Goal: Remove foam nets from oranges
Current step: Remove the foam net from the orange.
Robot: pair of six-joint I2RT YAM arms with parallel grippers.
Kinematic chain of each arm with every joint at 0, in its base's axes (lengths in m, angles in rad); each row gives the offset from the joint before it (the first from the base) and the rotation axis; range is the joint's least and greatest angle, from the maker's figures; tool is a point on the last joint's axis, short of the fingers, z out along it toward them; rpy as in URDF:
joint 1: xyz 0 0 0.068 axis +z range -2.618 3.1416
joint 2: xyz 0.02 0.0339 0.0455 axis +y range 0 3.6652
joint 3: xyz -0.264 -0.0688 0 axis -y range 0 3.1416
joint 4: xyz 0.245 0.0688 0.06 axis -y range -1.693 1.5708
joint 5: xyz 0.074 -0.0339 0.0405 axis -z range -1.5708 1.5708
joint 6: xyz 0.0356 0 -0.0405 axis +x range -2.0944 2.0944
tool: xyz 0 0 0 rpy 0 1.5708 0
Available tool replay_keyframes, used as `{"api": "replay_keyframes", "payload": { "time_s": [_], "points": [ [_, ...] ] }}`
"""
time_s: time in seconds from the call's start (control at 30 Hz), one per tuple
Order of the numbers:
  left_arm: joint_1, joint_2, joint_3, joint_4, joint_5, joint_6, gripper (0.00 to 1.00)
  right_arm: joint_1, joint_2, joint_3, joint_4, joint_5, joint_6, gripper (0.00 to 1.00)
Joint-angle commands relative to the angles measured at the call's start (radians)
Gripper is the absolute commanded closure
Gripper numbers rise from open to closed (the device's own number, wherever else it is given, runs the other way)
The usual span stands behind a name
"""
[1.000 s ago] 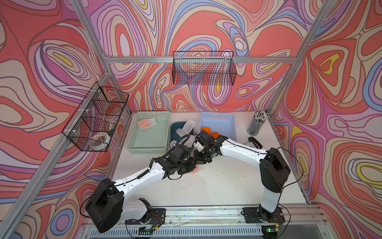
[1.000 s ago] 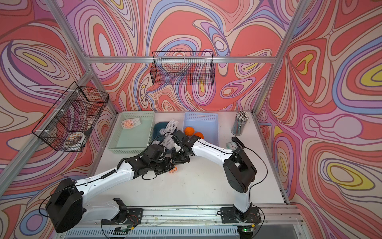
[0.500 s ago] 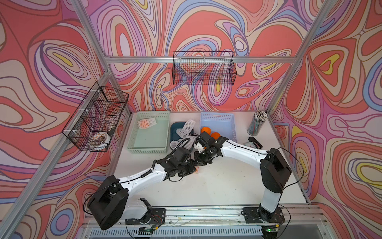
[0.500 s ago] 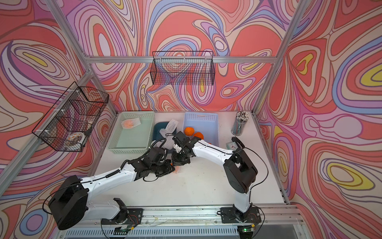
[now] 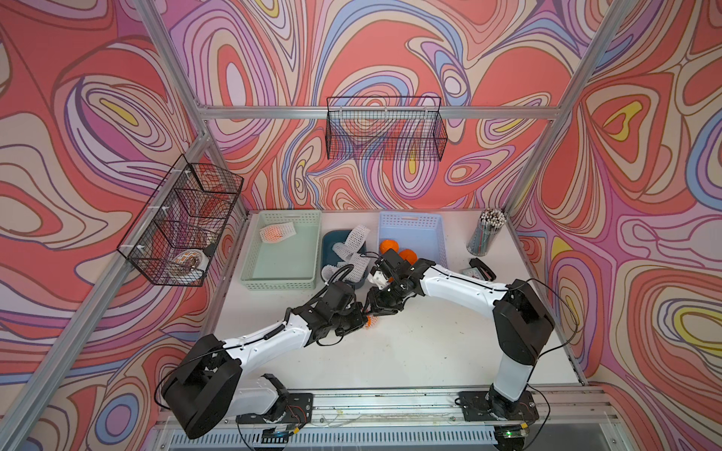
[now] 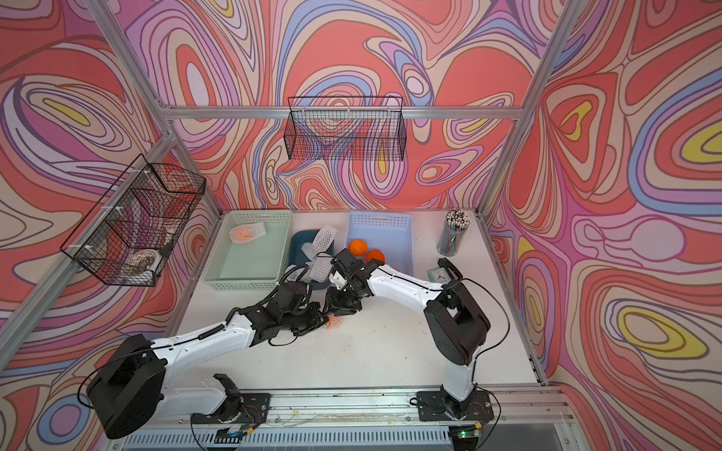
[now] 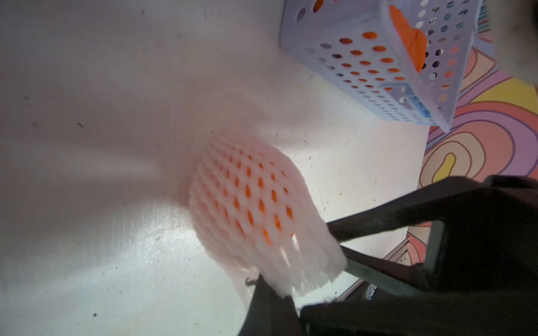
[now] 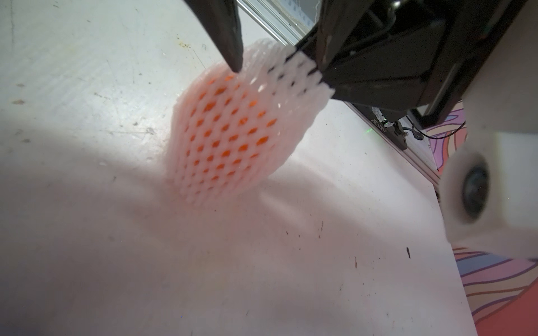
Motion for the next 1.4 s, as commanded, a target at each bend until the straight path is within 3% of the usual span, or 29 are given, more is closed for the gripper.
{"api": "replay_keyframes", "payload": {
  "time_s": [0.0, 0.23, 0.63, 1.03, 1.27, 1.37],
  "points": [
    [0.003, -0.022, -0.008, 0.093, 0.036, -0.003, 0.98, -0.008, -0.029, 0.001, 0.020, -0.020, 0.006, 0.52],
    [0.002, 0.001, -0.016, 0.132, 0.081, 0.012, 0.98, -0.008, -0.008, 0.033, 0.015, -0.023, 0.060, 0.41],
    [-0.012, 0.044, -0.021, 0.201, 0.090, 0.001, 0.98, -0.009, 0.023, 0.064, 0.015, -0.027, 0.126, 0.40],
    [-0.013, 0.055, -0.026, 0.229, 0.093, -0.001, 0.98, -0.004, 0.071, 0.087, -0.067, -0.007, 0.092, 0.52],
    [-0.013, 0.041, -0.035, 0.223, 0.087, 0.007, 0.98, -0.003, 0.080, 0.110, -0.129, 0.040, 0.044, 0.63],
    [-0.013, 0.031, -0.041, 0.209, 0.078, 0.011, 0.96, -0.004, 0.084, 0.105, -0.130, 0.045, 0.032, 0.73]
  ]
}}
